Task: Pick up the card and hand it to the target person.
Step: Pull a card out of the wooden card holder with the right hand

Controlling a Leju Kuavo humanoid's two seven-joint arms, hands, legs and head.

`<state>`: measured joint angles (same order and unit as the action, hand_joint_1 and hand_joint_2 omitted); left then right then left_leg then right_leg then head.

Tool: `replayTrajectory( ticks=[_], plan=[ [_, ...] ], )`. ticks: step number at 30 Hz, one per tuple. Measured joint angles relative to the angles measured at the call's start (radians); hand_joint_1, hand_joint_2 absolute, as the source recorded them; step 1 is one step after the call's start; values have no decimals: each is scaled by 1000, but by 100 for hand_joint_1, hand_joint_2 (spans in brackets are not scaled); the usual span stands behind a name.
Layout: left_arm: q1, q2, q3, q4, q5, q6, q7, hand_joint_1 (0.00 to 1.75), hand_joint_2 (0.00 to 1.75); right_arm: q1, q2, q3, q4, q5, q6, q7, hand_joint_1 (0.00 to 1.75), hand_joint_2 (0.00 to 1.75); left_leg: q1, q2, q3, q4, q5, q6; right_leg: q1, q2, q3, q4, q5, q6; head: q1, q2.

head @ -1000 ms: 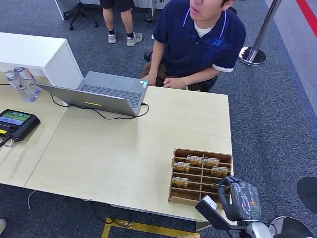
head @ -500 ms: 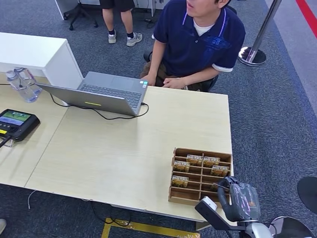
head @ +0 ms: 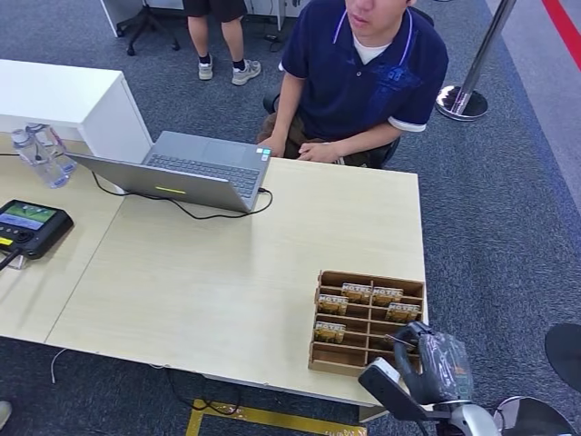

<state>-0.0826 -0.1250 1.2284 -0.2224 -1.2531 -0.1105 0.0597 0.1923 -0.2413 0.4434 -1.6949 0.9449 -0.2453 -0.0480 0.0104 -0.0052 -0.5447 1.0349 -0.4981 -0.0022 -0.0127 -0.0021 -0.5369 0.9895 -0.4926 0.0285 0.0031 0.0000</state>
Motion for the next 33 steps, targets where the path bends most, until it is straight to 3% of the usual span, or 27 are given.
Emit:
replayTrajectory(
  ticks=[6,13,18,33],
  plan=[
    [0,2,0,0,-6,-2,2,0,175,-5,-1,-71,-12,-313,146,-133,159,175,0,0,0,0,0,0,0,0,0,0,0,0,0,0],
    [0,4,0,0,-15,-4,6,0,175,-39,-19,-211,-8,-624,389,-261,159,175,0,0,0,0,0,0,0,0,0,0,0,0,0,0],
    [-1,4,0,0,-15,-4,10,0,175,-67,-19,-267,4,-646,426,-276,159,175,0,0,0,0,0,0,0,0,0,0,0,0,0,0],
    [-2,3,0,0,-7,-3,21,0,175,-120,18,-298,51,-749,487,-312,159,175,0,0,0,0,0,0,0,0,0,0,0,0,0,0]
  ],
)
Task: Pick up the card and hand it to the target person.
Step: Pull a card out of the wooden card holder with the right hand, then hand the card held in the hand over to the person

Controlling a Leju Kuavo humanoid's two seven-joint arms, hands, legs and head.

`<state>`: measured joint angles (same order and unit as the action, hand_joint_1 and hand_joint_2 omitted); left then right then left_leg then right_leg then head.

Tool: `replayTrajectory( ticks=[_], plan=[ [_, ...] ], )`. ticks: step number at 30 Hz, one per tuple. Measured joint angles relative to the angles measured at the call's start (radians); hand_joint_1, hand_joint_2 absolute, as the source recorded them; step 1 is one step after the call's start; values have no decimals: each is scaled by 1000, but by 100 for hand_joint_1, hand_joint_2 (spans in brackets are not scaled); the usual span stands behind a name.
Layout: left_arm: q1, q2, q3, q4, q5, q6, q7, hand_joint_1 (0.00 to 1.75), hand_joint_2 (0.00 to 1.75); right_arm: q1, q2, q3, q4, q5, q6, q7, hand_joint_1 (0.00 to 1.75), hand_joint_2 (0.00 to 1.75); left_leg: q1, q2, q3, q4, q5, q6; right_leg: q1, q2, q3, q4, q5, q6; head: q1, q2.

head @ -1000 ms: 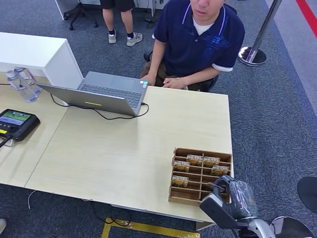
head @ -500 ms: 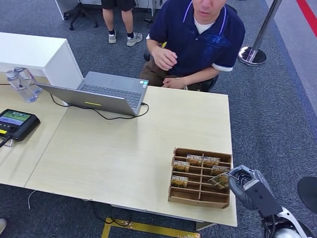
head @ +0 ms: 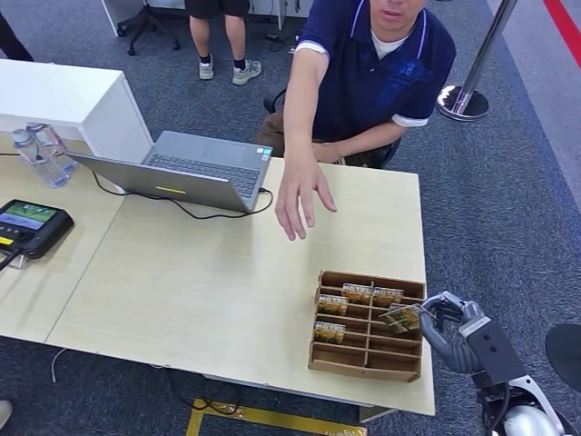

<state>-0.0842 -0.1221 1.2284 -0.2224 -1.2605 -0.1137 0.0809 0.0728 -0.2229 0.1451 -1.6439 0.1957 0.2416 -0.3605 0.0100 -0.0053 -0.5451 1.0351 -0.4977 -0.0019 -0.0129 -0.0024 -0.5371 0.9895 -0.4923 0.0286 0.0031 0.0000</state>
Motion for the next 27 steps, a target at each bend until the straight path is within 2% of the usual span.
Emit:
replayTrajectory(
  ticks=[11,15,20,27],
  plan=[
    [0,0,0,0,-2,0,0,0,175,-16,16,0,34,-8,4,-4,159,175,0,0,0,0,0,0,0,0,0,0,0,0,0,0],
    [0,0,0,0,-10,0,0,0,175,-31,27,2,54,-80,48,-31,159,175,0,0,-2,0,0,0,0,0,0,0,0,0,0,0],
    [-6,0,-2,0,-27,-1,-3,0,175,-131,95,45,152,-210,109,-77,159,175,1,1,-1,0,1,-2,1,1,0,0,2,-1,0,0],
    [-14,-3,-4,0,-49,-6,7,0,175,-378,236,152,360,-319,103,-88,159,175,2,2,-1,0,5,-3,2,3,-2,1,5,-3,0,0]
  ],
)
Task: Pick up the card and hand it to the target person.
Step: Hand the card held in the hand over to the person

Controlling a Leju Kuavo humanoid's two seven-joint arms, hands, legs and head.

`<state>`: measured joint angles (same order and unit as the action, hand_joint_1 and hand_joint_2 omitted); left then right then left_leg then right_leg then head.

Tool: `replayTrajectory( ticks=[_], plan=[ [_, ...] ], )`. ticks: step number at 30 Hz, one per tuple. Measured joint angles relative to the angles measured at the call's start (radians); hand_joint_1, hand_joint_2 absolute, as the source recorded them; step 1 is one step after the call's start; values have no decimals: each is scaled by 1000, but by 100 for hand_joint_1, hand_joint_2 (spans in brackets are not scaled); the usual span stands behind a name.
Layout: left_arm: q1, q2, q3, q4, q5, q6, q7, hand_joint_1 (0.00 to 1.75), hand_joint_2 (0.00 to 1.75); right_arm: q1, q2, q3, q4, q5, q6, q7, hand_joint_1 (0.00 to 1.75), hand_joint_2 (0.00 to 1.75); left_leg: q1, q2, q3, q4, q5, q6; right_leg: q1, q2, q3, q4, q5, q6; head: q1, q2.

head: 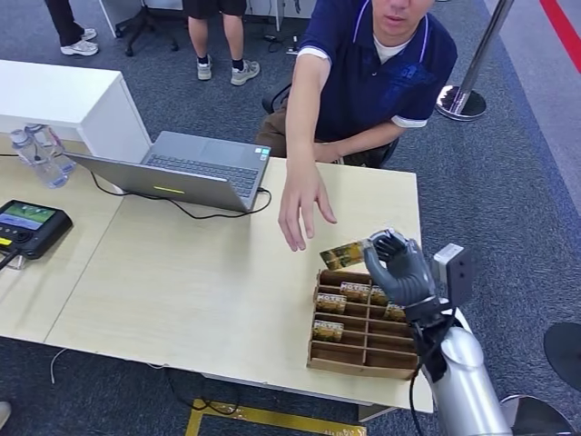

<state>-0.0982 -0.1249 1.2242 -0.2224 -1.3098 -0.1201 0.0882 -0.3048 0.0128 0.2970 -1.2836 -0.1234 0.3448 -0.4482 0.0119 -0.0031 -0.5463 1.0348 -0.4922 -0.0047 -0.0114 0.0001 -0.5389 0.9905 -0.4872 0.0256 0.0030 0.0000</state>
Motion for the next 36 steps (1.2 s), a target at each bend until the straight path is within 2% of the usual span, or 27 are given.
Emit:
replayTrajectory(
  ticks=[4,10,20,29,30,33,34,36],
  plan=[
    [-3,0,-2,0,-1,0,8,0,175,-135,72,53,117,-42,-12,2,159,175,0,-1,0,0,1,0,0,-1,0,0,0,0,0,0],
    [-3,-1,-4,0,-1,0,12,0,175,-241,137,83,226,-64,-16,10,159,175,0,-1,-1,0,1,0,0,-2,0,0,1,0,0,0],
    [-3,-1,-4,0,-1,4,16,0,175,-306,184,106,344,-67,-19,2,159,175,0,-2,-1,0,1,0,0,-2,0,0,1,1,0,0],
    [-3,-1,-4,0,-1,4,17,0,175,-324,196,111,383,-65,-22,-2,159,175,0,-2,-1,0,1,0,0,-2,0,0,1,1,0,0],
    [-3,-1,-4,0,-1,4,17,0,175,-326,196,112,387,-65,-22,-4,137,175,0,-2,-1,0,1,0,0,-2,0,0,1,1,0,0],
    [-3,-1,-5,0,-6,5,20,0,175,-330,196,116,398,-65,-21,-9,18,175,0,-2,-1,0,1,0,0,-2,0,0,1,1,0,0],
    [-3,-1,-5,0,-9,6,23,0,175,-331,196,119,401,-65,-21,-10,0,175,0,-2,-1,0,1,0,0,-2,0,0,1,1,0,0],
    [-3,-1,-7,0,-12,7,28,0,175,-333,197,124,408,-65,-20,-10,0,175,0,-2,-1,0,1,0,0,-2,0,0,1,1,0,0]
  ],
)
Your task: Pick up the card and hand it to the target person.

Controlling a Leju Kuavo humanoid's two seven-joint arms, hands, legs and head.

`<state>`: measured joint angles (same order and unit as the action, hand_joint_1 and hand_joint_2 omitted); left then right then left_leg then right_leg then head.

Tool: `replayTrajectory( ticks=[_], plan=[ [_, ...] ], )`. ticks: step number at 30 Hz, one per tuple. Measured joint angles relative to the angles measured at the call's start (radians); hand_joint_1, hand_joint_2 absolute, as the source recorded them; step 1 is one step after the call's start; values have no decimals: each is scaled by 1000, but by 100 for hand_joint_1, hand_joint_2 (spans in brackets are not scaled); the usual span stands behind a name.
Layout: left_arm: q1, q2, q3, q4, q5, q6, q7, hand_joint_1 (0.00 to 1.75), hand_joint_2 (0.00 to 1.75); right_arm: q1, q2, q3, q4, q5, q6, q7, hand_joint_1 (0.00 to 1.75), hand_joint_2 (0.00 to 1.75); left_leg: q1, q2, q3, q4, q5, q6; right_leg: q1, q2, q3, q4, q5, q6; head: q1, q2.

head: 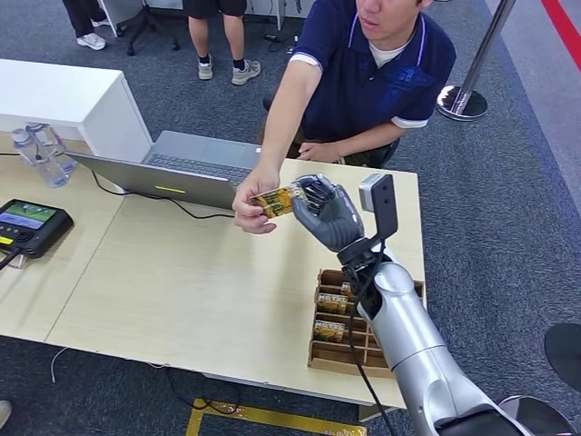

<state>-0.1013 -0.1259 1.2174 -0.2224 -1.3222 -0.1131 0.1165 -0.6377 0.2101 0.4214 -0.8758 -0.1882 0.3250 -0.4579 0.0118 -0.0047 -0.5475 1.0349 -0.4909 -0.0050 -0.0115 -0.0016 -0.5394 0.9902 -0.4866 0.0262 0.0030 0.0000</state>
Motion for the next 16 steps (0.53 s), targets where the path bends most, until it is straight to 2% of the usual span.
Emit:
replayTrajectory(
  ticks=[12,16],
  plan=[
    [0,0,-8,0,0,1,3,0,175,-3,8,5,26,0,-3,0,0,175,0,0,0,0,0,0,0,0,0,0,0,0,0,0],
    [0,0,-8,0,2,3,4,0,0,-4,9,6,27,0,-3,2,0,175,0,0,0,0,0,0,0,0,0,0,0,0,0,0]
  ],
)
